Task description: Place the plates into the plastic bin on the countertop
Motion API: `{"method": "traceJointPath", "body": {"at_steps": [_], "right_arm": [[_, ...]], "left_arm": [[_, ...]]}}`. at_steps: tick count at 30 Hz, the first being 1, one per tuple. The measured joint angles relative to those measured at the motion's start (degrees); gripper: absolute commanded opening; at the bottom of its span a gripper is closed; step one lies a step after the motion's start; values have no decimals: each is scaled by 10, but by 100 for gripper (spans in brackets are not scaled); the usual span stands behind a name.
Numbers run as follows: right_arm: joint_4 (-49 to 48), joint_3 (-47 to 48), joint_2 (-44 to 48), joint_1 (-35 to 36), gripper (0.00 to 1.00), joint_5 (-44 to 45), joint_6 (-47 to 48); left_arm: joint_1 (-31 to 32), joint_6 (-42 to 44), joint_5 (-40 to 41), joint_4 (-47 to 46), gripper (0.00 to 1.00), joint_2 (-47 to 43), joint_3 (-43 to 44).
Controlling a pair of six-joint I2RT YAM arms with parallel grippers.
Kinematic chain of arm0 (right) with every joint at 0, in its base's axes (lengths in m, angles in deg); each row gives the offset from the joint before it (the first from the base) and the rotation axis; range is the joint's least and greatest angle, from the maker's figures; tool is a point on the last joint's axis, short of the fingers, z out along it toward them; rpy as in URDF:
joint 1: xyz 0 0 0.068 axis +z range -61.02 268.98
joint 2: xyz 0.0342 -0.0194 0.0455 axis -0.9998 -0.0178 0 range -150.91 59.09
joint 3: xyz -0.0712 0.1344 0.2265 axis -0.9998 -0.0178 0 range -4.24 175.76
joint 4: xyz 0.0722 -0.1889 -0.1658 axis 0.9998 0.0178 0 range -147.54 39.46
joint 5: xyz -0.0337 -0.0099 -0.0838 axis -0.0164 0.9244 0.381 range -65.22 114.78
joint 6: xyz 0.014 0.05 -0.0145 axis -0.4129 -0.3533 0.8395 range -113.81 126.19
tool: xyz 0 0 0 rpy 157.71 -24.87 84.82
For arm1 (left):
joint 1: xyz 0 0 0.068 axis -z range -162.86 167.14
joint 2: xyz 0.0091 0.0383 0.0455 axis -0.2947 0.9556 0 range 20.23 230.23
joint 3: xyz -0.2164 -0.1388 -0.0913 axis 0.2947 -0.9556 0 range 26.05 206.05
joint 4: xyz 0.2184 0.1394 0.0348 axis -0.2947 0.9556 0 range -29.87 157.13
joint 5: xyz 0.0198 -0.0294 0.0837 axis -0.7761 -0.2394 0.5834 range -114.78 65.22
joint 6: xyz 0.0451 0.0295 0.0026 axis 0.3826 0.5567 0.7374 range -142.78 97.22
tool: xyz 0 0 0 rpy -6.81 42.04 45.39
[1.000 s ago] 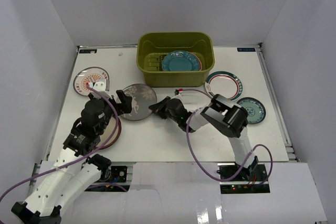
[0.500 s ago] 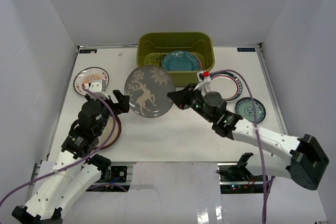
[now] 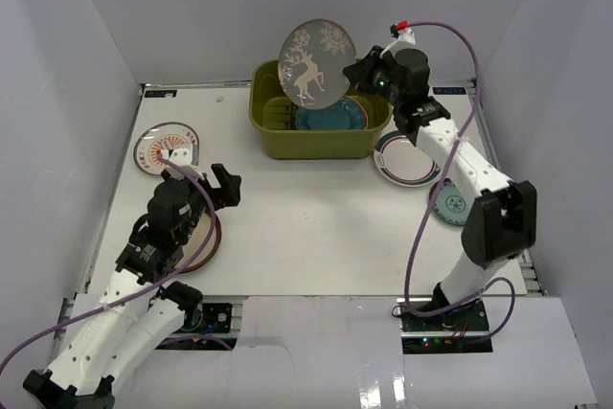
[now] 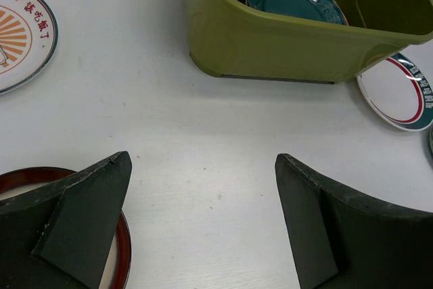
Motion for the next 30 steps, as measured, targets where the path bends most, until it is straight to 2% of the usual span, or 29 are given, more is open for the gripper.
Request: {"method": "traceJointPath", "body": {"at_steps": [6, 14, 17, 18, 19, 20, 22, 23, 26, 27, 30], "right_arm": [[89, 123, -156, -41, 8, -59, -15], [151, 132, -242, -55, 11, -66, -27], [151, 135, -245, -54, 25, -70, -31], [151, 140, -245, -54, 36, -68, -30], [154, 145, -245, -53, 41, -65, -27], [160, 151, -245, -52, 52, -62, -18], [168, 160, -245, -52, 61, -57, -10], [174, 164, -245, -52, 69, -53, -6], [181, 178, -244, -52, 80, -41, 13], [183, 179, -243, -52, 87, -38, 19], [193, 179, -238, -50, 95, -26, 39]], "left_arm": [[0, 0, -8, 0, 98, 1, 0], [-3, 0, -17, 0, 98, 4, 0], [-3, 0, -18, 0, 98, 5, 0], [-3, 0, -18, 0, 98, 4, 0], [-3, 0, -18, 0, 98, 3, 0], [-3, 0, -19, 0, 98, 3, 0], [-3, 0, -19, 0, 98, 3, 0], [-3, 0, -19, 0, 98, 3, 0], [-3, 0, -19, 0, 98, 3, 0], [-3, 0, -20, 0, 98, 3, 0], [-3, 0, -20, 0, 98, 3, 0]]}}
